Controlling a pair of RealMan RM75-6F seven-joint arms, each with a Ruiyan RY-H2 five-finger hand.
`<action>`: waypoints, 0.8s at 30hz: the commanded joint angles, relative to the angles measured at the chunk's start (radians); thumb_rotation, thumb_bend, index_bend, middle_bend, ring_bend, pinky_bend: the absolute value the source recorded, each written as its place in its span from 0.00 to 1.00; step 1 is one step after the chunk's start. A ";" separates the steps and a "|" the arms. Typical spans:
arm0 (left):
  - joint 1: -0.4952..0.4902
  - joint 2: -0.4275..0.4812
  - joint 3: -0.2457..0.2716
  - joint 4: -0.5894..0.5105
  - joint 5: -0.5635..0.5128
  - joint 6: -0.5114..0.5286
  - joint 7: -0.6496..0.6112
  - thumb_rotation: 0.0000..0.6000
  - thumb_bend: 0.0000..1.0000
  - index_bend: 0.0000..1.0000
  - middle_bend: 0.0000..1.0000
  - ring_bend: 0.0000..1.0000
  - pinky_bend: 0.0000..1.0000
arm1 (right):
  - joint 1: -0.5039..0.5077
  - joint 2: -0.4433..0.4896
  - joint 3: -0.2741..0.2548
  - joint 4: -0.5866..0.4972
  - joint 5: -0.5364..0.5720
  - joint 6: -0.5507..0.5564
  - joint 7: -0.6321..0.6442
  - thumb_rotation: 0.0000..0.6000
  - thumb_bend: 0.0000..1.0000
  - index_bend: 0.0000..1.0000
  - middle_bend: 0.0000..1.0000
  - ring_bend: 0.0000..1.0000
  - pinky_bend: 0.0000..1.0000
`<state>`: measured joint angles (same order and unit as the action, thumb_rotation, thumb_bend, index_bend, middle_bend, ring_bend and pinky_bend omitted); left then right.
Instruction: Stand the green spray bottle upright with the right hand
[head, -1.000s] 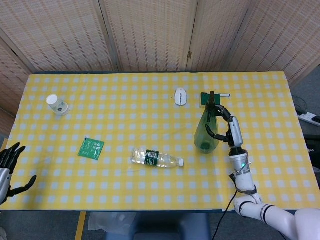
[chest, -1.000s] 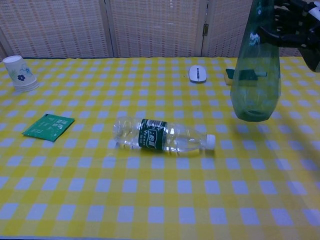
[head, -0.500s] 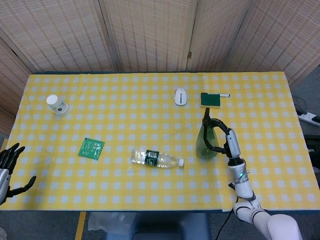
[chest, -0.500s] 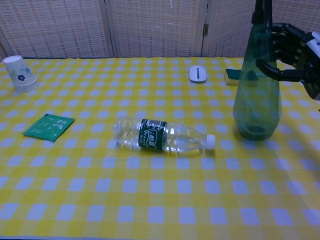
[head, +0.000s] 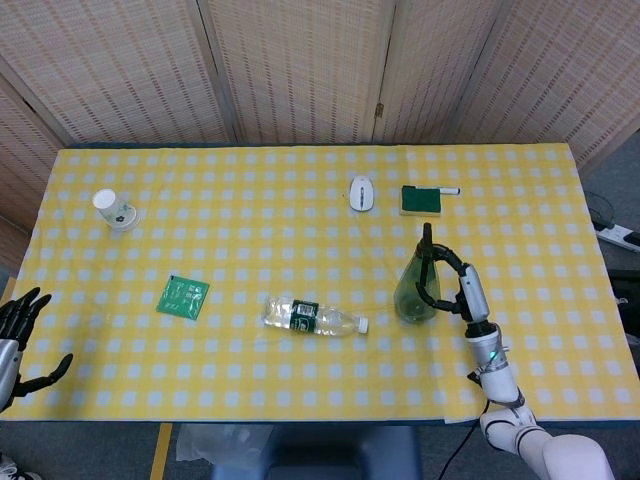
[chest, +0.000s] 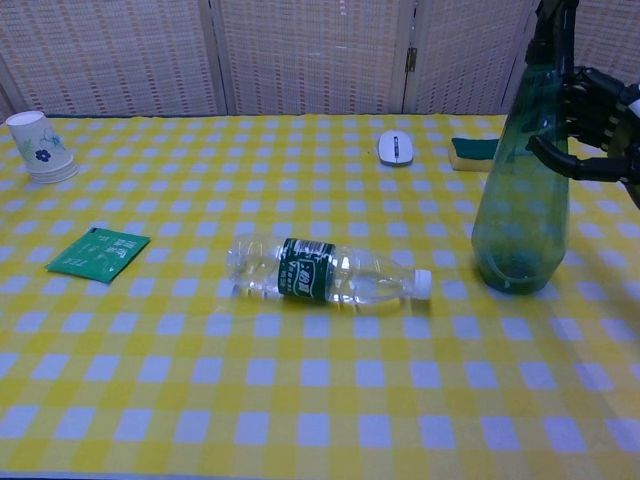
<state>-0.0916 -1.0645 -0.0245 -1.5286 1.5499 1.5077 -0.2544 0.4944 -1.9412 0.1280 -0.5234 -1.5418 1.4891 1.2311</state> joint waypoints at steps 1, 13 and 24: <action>0.000 0.001 0.000 -0.002 0.000 0.001 0.001 0.82 0.36 0.00 0.04 0.06 0.00 | -0.014 0.038 -0.015 -0.056 -0.012 0.006 -0.018 1.00 0.40 0.19 0.38 0.41 0.33; 0.003 0.001 0.001 -0.003 0.008 0.011 0.001 0.83 0.36 0.00 0.04 0.06 0.00 | -0.076 0.173 -0.041 -0.294 -0.025 0.048 -0.116 1.00 0.40 0.03 0.27 0.32 0.23; 0.004 0.000 0.002 -0.009 0.012 0.013 0.017 0.82 0.36 0.00 0.04 0.06 0.00 | -0.156 0.295 -0.055 -0.446 -0.037 0.128 -0.168 1.00 0.39 0.03 0.26 0.30 0.18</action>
<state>-0.0878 -1.0644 -0.0227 -1.5371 1.5621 1.5214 -0.2379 0.3481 -1.6586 0.0760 -0.9581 -1.5761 1.6101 1.0737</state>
